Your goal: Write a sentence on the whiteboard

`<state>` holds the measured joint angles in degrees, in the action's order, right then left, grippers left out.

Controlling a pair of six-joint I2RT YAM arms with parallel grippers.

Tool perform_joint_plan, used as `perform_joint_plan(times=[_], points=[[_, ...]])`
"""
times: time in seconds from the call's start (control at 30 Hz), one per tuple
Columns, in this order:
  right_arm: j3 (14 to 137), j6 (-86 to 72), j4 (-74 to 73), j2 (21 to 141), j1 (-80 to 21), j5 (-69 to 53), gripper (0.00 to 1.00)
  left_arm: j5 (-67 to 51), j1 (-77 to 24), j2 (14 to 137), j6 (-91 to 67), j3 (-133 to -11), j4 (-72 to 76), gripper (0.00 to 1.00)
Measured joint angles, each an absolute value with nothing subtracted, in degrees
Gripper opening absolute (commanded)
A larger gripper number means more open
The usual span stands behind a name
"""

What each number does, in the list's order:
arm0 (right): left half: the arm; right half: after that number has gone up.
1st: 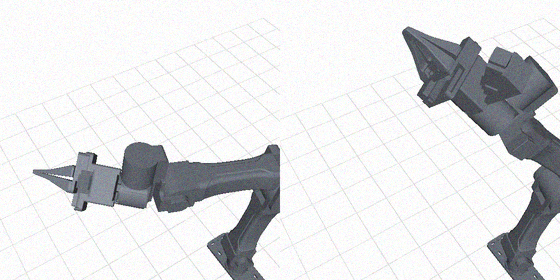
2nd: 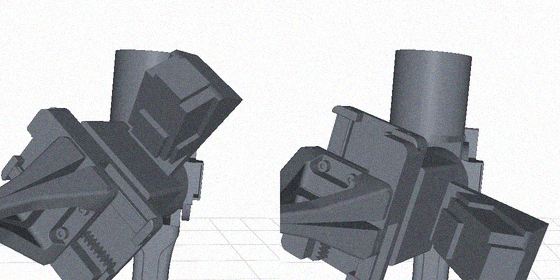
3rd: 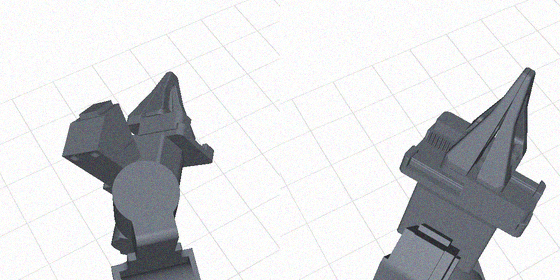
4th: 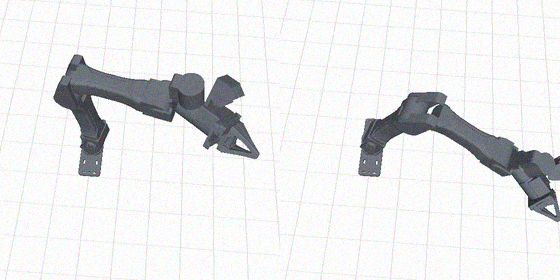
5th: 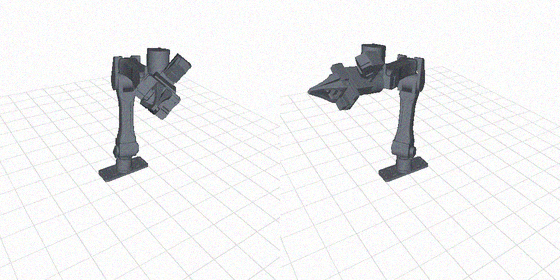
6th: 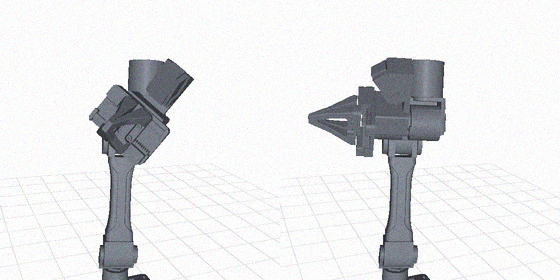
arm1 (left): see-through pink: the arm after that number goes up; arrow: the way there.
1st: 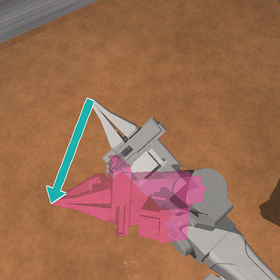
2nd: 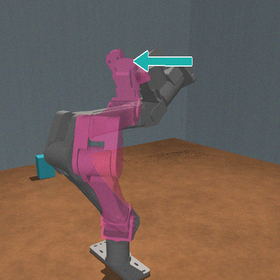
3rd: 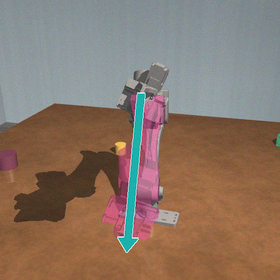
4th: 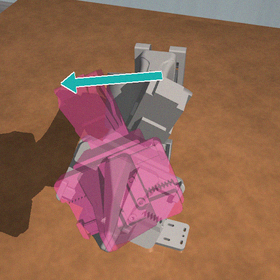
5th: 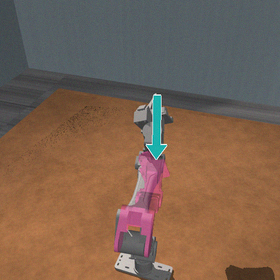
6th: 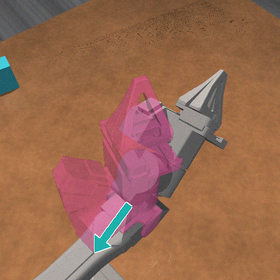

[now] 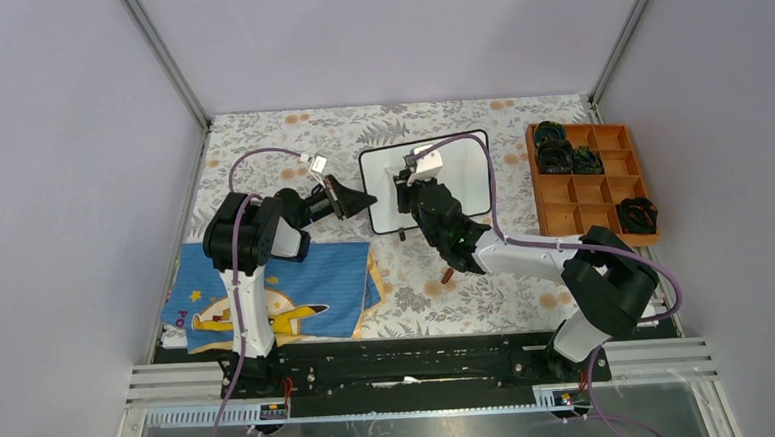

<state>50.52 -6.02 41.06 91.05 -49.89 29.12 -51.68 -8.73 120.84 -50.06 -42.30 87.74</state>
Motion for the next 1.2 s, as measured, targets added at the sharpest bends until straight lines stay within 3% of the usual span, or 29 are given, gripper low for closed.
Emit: perform_joint_plan(times=[1.2], points=[[48.88,-6.72,40.16,86.59,-49.45,30.61,0.0,-51.64,-8.73,120.84,-49.95,-42.3,87.77,0.0]])
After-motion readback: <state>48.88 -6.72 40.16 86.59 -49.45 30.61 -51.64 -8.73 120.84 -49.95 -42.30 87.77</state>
